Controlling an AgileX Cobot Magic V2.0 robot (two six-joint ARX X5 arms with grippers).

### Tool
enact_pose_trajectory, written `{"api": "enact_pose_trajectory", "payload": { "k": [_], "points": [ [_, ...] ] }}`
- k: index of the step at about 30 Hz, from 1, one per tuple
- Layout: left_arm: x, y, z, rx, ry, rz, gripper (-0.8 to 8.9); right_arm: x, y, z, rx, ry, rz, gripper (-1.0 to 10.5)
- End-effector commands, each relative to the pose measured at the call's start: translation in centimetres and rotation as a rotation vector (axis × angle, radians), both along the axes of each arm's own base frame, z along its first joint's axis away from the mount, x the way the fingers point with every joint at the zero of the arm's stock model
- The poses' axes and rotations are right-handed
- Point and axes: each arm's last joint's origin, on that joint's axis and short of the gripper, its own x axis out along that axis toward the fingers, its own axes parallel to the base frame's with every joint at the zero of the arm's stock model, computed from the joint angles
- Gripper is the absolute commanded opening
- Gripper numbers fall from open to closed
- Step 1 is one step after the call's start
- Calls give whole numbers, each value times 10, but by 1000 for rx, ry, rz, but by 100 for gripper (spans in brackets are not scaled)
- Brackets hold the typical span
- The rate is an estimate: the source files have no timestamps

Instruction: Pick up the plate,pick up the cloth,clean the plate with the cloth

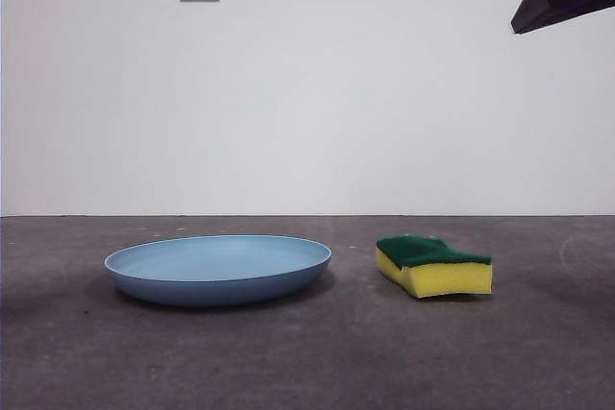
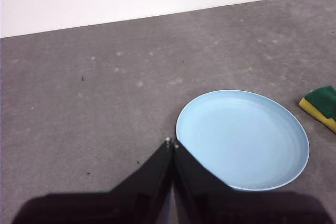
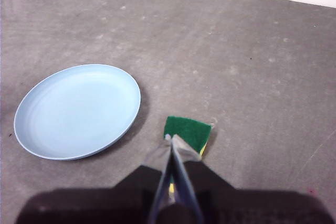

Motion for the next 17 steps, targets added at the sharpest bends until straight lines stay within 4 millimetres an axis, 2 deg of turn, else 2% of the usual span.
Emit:
{"api": "enact_pose_trajectory", "payload": {
  "k": [1,10,13,17],
  "points": [
    [0,0,-1,-1,3,3,-3,0,0,-1,1,-1,-3,2],
    [-3,6,-1,17,-30,26,-3,0,0,-1,2,-1,-2,1],
    [-6,11,-11,-15,-52,14,-3,0,0,-1,1,-1,-3,1],
    [-11,19,-33,-35,-114,82,-3,0,0,-1,1,-1,-3,1]
  ]
}}
